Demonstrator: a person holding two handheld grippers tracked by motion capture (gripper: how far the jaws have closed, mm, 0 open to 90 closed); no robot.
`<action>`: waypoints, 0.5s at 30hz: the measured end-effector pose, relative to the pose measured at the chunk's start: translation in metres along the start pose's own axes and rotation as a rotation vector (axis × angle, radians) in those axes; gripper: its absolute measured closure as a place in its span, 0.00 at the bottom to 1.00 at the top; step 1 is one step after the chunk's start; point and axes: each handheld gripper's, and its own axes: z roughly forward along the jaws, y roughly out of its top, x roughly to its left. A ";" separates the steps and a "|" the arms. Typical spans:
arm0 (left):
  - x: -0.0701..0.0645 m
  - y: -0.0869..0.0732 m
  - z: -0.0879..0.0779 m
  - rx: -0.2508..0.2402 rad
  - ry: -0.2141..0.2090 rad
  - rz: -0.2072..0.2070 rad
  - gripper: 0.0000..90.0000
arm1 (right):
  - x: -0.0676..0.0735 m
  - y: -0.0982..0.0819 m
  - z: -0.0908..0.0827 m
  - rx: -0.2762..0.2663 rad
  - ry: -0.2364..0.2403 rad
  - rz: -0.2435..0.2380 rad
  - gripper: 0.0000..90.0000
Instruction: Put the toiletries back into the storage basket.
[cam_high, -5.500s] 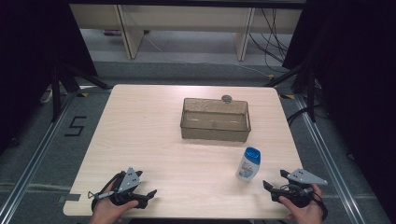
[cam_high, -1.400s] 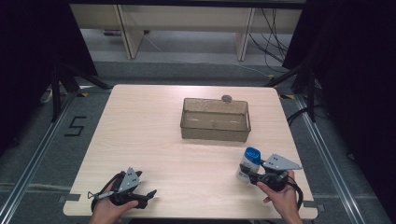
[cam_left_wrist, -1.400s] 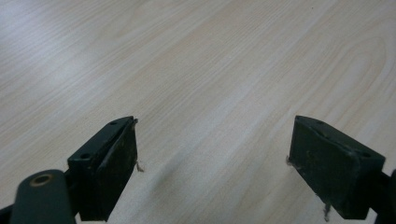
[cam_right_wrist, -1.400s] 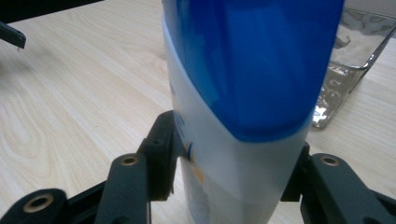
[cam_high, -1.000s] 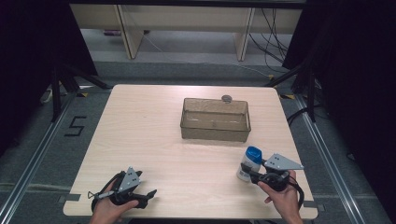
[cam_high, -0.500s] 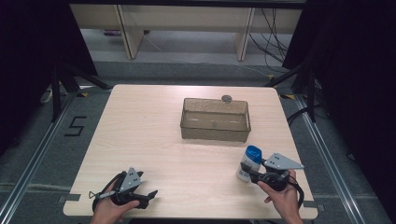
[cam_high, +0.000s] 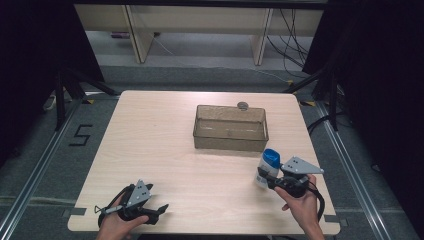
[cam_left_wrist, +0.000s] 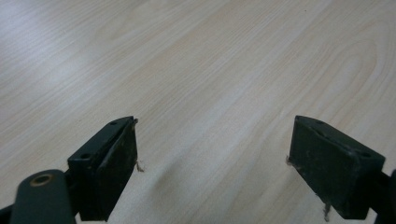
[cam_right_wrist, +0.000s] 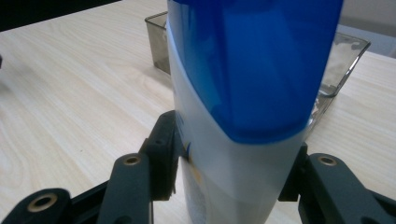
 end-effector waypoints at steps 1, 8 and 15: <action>0.001 0.000 -0.001 0.008 0.008 0.005 0.17 | 0.001 0.003 0.001 0.004 -0.006 0.000 0.60; 0.001 0.001 -0.002 0.009 0.012 0.014 0.17 | -0.005 0.012 0.006 0.001 -0.007 -0.016 0.60; 0.003 0.000 -0.002 0.013 0.007 0.013 0.17 | -0.012 0.024 0.005 -0.002 -0.012 0.005 0.60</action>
